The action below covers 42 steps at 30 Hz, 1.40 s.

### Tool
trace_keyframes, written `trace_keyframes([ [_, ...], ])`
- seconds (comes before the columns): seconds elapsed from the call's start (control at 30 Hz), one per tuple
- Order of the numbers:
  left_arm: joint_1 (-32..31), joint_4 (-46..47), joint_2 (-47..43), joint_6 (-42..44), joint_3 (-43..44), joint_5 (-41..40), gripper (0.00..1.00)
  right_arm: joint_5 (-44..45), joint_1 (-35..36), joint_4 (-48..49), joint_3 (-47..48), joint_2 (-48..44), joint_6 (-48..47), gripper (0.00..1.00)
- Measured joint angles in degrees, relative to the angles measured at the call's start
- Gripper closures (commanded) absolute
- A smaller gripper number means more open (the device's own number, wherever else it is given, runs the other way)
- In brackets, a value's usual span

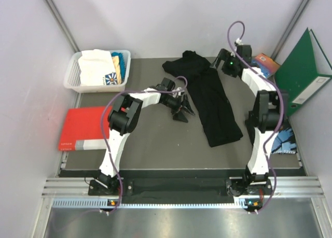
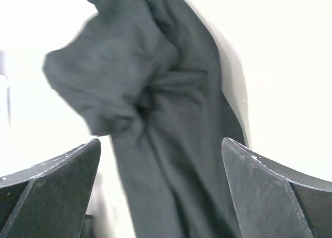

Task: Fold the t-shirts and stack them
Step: Fold the tshirt

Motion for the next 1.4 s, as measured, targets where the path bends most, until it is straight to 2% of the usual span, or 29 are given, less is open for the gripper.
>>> trace_keyframes([
  [0.1, -2.34, 6.82, -2.51, -4.22, -5.79, 0.2, 0.37, 0.52, -0.35, -1.27, -3.43, -8.79, -1.95, 0.0],
  [0.3, -11.17, 12.57, -5.66, -8.9, -12.41, -1.53, 0.37, 1.49, -2.45, -3.04, -14.84, -27.02, -4.68, 0.0],
  [0.5, -16.72, 15.58, -6.49, -11.69, -14.23, -4.59, 0.39, 1.46, -6.97, -7.19, -22.75, -37.2, -6.21, 0.0],
  [0.6, -17.31, 16.48, -6.43, -13.38, -14.23, -6.69, 0.48, 1.16, -8.0, -9.46, -23.23, -39.28, -6.88, 0.0],
  [0.63, -17.33, 16.48, -6.21, -13.75, -14.05, -7.13, 0.59, 0.87, -8.02, -10.08, -23.23, -39.87, -7.13, 0.0],
  [0.73, -17.4, 16.44, -4.52, -14.99, -12.31, -9.07, 0.81, -0.26, -8.0, -11.45, -23.67, -41.94, -7.52, 0.0],
  [0.77, -17.4, 16.39, -3.54, -15.17, -11.45, -9.09, 1.0, -0.79, -8.0, -11.67, -24.15, -42.86, -7.76, 0.0],
  [0.9, -17.4, 16.02, -1.36, -14.88, -7.87, -10.4, 1.0, -2.36, -8.02, -12.9, -28.06, -46.99, -8.33, 0.0],
  [1.1, -17.49, 12.7, -2.64, -12.85, -7.89, -12.52, 1.0, -4.11, -8.02, -16.09, -37.22, -52.72, -10.08, 0.0],
  [1.4, -17.31, -5.66, -20.5, -4.61, -21.44, -22.56, 1.0, -5.92, -8.0, -20.39, -46.86, -56.24, -12.94, 0.0],
])
